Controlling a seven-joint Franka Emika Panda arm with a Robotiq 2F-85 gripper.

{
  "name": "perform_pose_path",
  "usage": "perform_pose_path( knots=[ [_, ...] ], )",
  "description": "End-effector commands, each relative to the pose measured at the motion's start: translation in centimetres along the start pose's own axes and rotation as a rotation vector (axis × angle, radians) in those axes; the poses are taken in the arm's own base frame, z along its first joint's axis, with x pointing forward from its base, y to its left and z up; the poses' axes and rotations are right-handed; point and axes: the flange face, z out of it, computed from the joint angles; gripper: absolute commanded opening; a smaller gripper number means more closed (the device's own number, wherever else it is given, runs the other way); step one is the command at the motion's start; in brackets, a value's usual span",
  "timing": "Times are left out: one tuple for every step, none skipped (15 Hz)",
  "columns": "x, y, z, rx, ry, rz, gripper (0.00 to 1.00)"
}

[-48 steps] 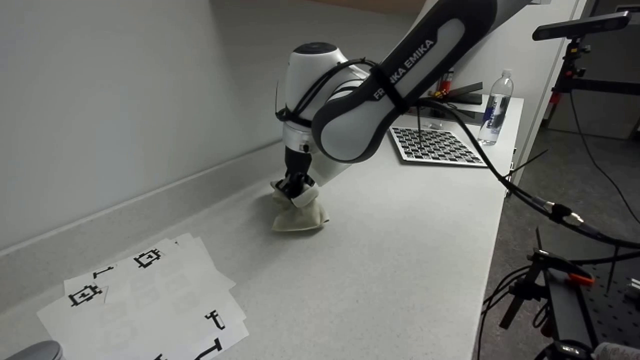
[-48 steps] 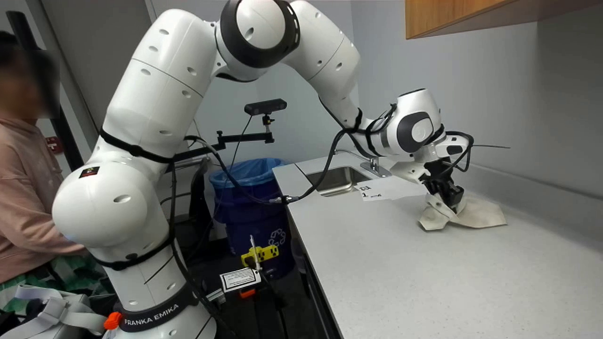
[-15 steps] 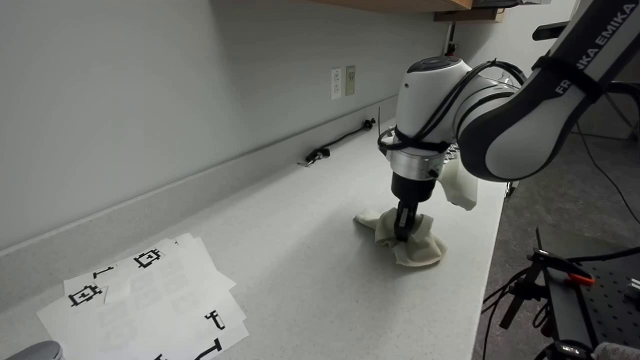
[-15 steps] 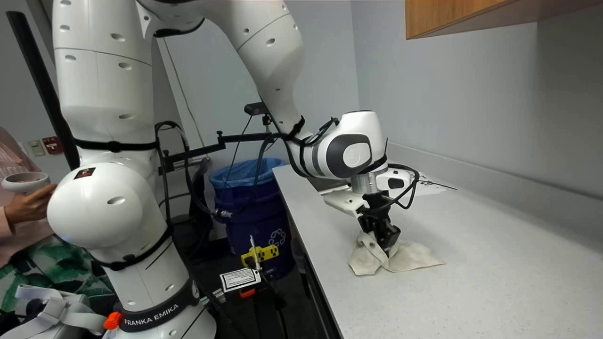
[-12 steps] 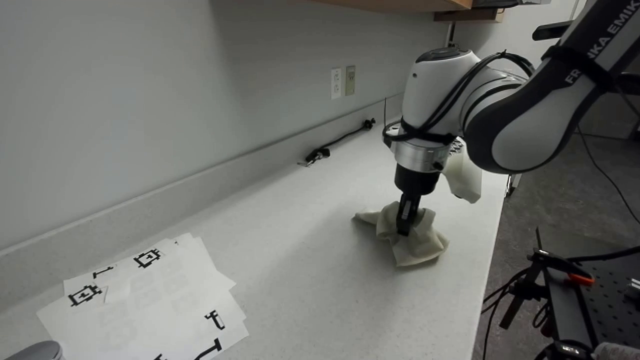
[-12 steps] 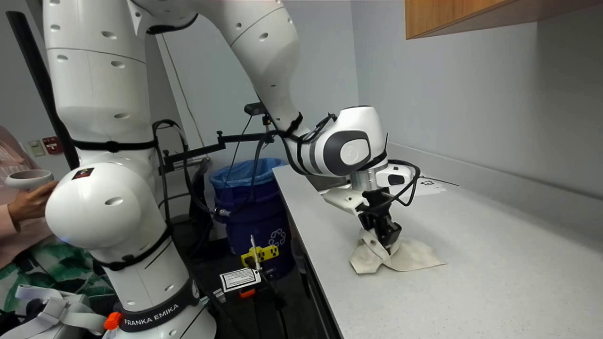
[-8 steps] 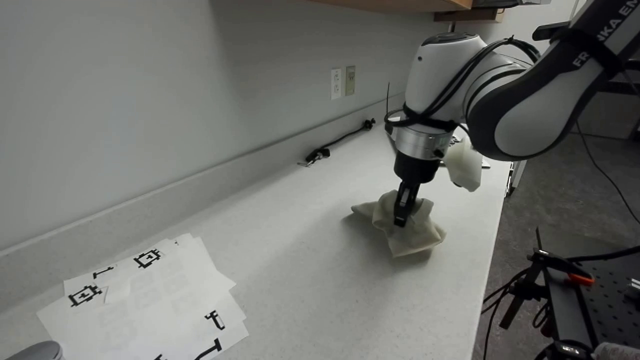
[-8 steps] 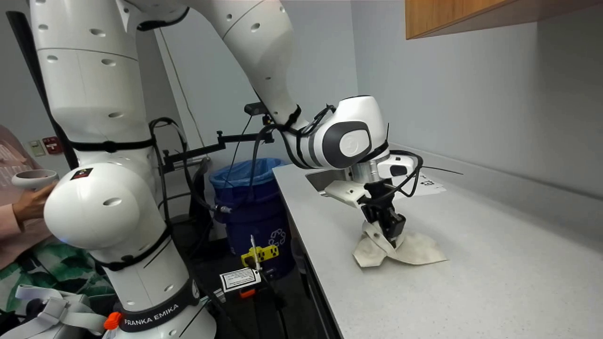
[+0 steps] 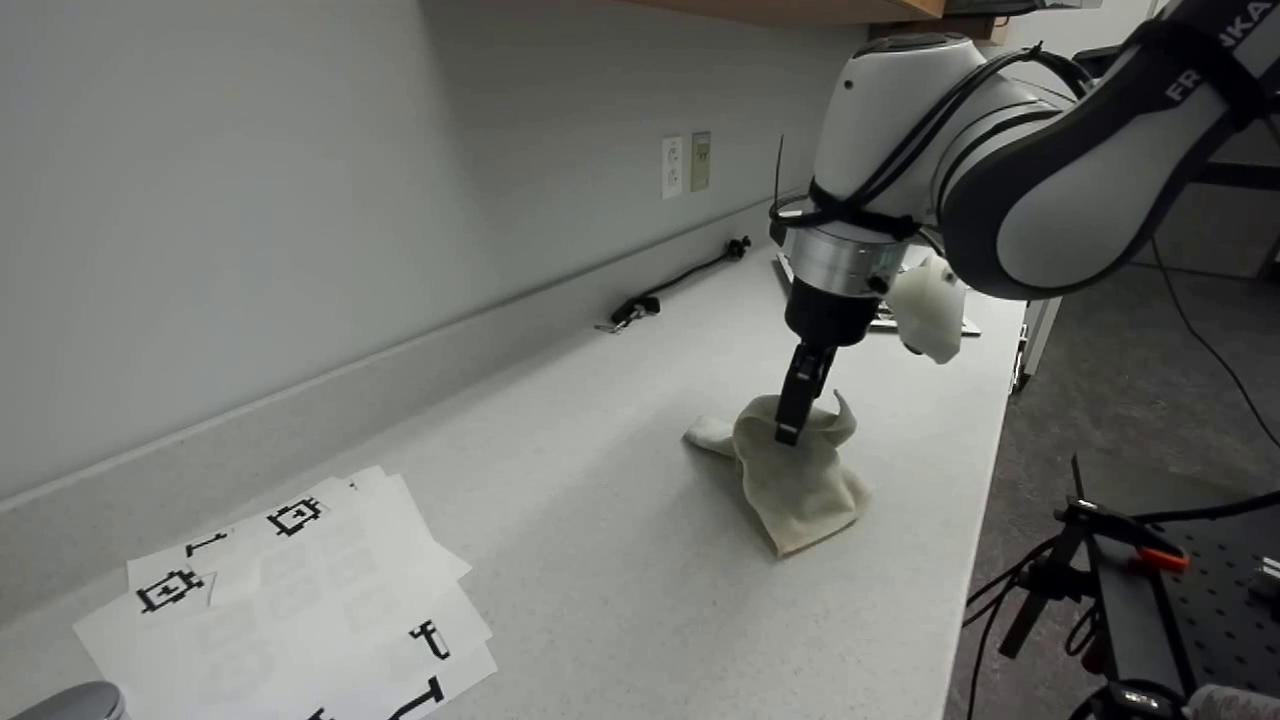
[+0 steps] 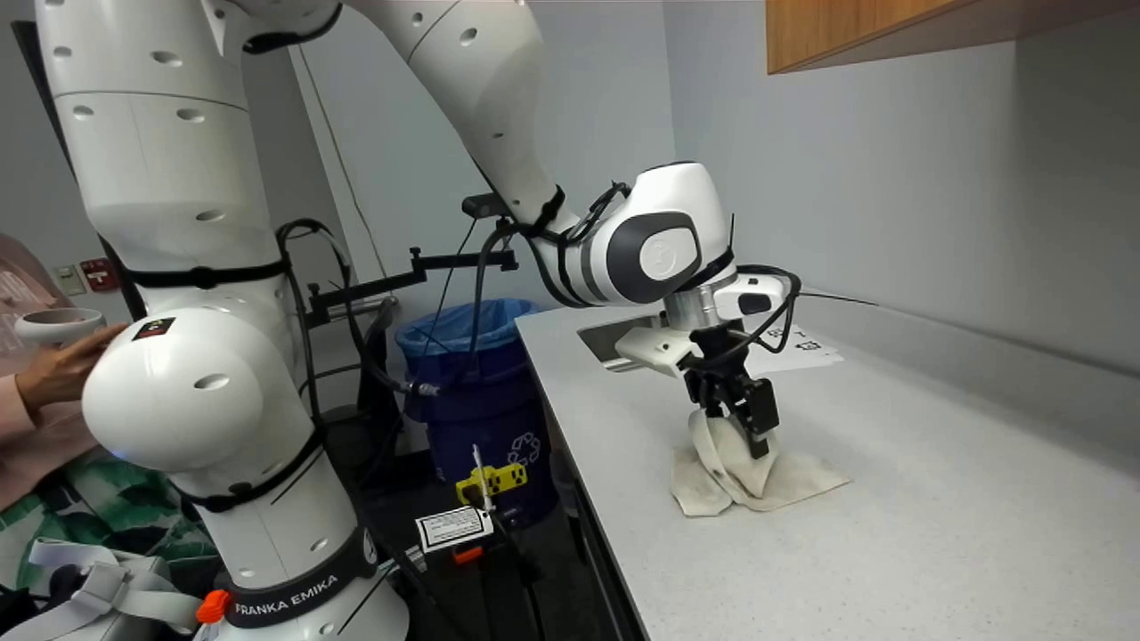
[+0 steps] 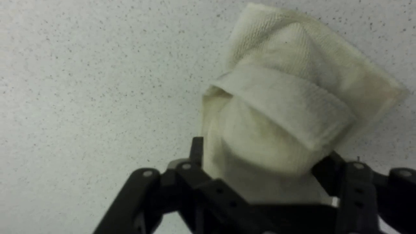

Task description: Use the cloth to wipe the counter

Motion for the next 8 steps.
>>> perform_pose_path(
  knots=[
    [-0.9,0.3,-2.0,0.005,0.018,-0.016,1.00],
    [-1.2,0.4,-2.5,0.007,0.023,-0.021,1.00],
    [-1.4,0.5,-2.9,0.006,0.030,-0.024,1.00],
    [-1.8,0.6,-3.4,0.007,0.036,-0.026,1.00],
    [-2.4,0.7,-4.0,0.008,0.039,-0.028,1.00],
    [-3.0,0.7,-4.5,0.025,0.049,-0.035,1.00],
    [-3.7,1.0,-5.3,0.023,0.066,-0.029,1.00],
    [-4.4,1.1,-5.9,0.027,0.077,-0.035,1.00]
  ],
)
